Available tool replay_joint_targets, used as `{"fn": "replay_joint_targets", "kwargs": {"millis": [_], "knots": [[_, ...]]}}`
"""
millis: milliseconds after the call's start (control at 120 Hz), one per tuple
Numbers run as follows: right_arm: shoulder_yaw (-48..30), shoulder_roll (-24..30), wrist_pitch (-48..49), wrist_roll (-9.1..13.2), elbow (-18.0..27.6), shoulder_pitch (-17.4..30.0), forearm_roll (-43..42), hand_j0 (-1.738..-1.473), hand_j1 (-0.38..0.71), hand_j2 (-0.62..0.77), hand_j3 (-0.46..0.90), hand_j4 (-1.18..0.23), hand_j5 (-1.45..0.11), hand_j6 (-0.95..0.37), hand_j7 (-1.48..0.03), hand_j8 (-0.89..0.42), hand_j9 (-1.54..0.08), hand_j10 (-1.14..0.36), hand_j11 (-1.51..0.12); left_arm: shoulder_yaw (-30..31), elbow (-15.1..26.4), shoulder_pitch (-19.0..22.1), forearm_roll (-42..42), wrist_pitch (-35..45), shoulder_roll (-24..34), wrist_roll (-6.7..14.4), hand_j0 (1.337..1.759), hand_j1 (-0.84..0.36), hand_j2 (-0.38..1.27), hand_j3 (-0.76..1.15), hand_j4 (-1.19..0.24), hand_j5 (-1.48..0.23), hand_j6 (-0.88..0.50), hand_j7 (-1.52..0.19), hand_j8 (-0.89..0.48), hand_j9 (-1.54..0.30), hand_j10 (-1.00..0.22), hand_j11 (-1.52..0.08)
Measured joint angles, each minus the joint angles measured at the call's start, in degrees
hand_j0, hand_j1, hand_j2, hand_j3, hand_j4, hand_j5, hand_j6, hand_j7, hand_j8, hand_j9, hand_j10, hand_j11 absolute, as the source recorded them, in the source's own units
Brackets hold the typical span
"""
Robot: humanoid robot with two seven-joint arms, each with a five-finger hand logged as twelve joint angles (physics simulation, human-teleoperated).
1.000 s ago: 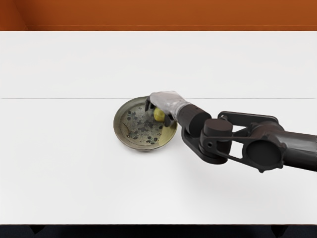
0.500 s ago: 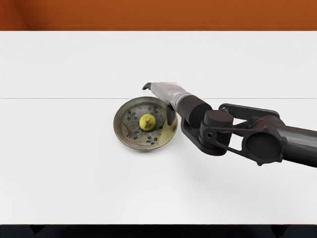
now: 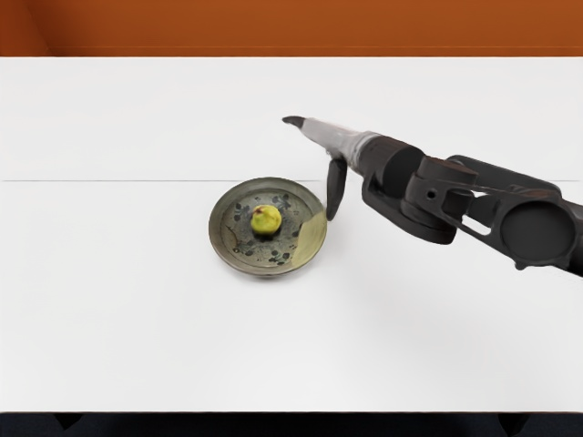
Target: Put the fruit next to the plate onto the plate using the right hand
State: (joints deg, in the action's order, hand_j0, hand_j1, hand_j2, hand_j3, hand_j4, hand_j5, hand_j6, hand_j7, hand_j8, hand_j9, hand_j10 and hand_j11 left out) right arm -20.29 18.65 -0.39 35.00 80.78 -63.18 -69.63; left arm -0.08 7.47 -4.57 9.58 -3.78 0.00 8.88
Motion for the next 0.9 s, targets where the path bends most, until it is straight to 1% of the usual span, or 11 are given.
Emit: {"fn": "replay_joint_targets", "kwargs": {"millis": [133, 267, 425, 750, 900], "knots": [[-2.8, 5.2, 5.2, 0.0, 0.7, 0.2, 6.7, -1.658, -0.34, 0.00, 0.00, -0.01, -0.01, -0.01, -0.01, -0.01, -0.01, -0.01, -0.01, 0.0, 0.0, 0.0, 0.0, 0.0, 0.0, 0.0, 1.658, 0.32, 0.00, 0.00, -0.02, -0.03, -0.02, -0.03, -0.02, -0.03, -0.02, -0.03], [-5.2, 13.1, 13.5, 0.0, 0.9, 0.3, 15.5, -1.658, -0.34, 0.00, 0.00, -0.01, -0.01, -0.01, -0.01, -0.01, -0.01, -0.01, -0.01, 0.0, 0.0, 0.0, 0.0, 0.0, 0.0, 0.0, 1.658, 0.32, 0.00, 0.00, -0.02, -0.03, -0.02, -0.03, -0.02, -0.03, -0.02, -0.03], [-6.2, 19.4, 20.1, 0.0, 0.9, 0.5, 21.4, -1.658, -0.35, 0.00, 0.00, 0.00, 0.00, -0.01, 0.00, -0.01, 0.00, 0.00, 0.00, 0.0, 0.0, 0.0, 0.0, 0.0, 0.0, 0.0, 1.658, 0.32, 0.00, 0.00, -0.02, -0.03, -0.02, -0.03, -0.02, -0.03, -0.02, -0.03], [-7.8, 26.8, 30.7, 0.0, 0.5, 0.6, 28.5, -1.658, -0.35, 0.00, 0.00, 0.00, 0.00, 0.00, 0.00, 0.00, 0.00, 0.00, 0.00, 0.0, 0.0, 0.0, 0.0, 0.0, 0.0, 0.0, 1.658, 0.32, 0.00, 0.00, -0.02, -0.03, -0.02, -0.03, -0.02, -0.03, -0.02, -0.03], [-8.1, 30.1, 34.2, -0.4, 0.4, 0.7, 31.3, -1.658, -0.35, 0.00, 0.00, 0.00, 0.00, -0.01, 0.00, 0.00, 0.00, 0.00, 0.00, 0.0, 0.2, 0.0, 0.0, 0.0, 0.0, 0.0, 1.658, 0.32, 0.00, 0.00, -0.02, -0.03, -0.02, -0.03, -0.02, -0.03, -0.02, -0.03]]}}
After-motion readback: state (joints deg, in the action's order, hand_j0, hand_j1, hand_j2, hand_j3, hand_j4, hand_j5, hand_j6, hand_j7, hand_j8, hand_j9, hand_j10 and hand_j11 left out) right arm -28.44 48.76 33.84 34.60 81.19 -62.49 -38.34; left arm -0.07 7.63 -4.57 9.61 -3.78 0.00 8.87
